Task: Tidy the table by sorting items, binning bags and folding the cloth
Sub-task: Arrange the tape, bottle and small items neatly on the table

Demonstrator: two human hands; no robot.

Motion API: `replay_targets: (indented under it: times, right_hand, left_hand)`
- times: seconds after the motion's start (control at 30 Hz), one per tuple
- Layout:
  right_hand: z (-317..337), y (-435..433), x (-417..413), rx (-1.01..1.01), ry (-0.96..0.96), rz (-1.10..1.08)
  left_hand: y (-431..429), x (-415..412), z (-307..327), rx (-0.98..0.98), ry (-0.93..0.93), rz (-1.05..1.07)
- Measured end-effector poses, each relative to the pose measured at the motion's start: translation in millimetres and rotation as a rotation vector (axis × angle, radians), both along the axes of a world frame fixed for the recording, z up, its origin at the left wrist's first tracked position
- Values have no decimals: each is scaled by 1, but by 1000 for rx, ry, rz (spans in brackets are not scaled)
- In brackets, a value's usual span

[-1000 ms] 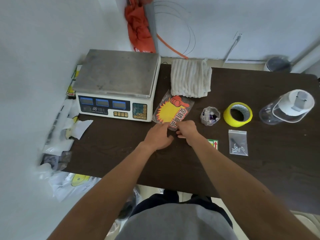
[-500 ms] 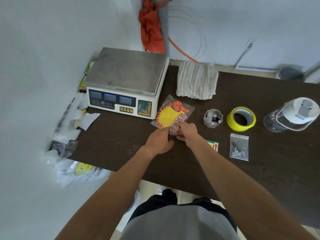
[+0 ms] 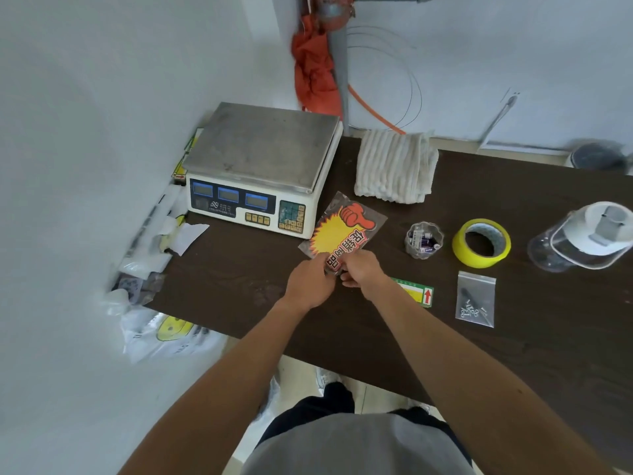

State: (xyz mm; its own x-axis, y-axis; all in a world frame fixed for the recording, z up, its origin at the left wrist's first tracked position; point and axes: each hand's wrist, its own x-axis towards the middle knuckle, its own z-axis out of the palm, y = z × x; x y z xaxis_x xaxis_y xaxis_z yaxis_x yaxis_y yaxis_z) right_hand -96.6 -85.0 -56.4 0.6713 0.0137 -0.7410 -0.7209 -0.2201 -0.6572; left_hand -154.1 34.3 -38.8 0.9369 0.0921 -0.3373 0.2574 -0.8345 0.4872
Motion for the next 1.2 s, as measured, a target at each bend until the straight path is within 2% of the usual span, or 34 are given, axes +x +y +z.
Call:
replay_targets:
  times: [0.23, 0.43, 0.6, 0.67, 0.8, 1.03, 1.2]
  right_hand:
    - [12, -15, -5, -66, -195, 128]
    - [32, -51, -2, -115, -294, 97]
    - [53, -83, 0, -75, -357, 20]
    - [62, -98, -2, -35, -392, 3]
    - [74, -125, -6, 15, -456, -2]
    - [83, -184, -9, 63, -451, -98]
    - [85, -219, -17, 131, -417, -232]
  left_hand:
    - [3, 5, 9, -69, 17, 113]
    - [-7, 19, 16, -233, 82, 290]
    - [-23, 31, 20, -351, 105, 441]
    - [-32, 35, 18, -448, 108, 501]
    - [-54, 44, 30, -772, 104, 647]
    - [-89, 52, 58, -992, 104, 563]
    - [-123, 50, 73, -1047, 141, 497]
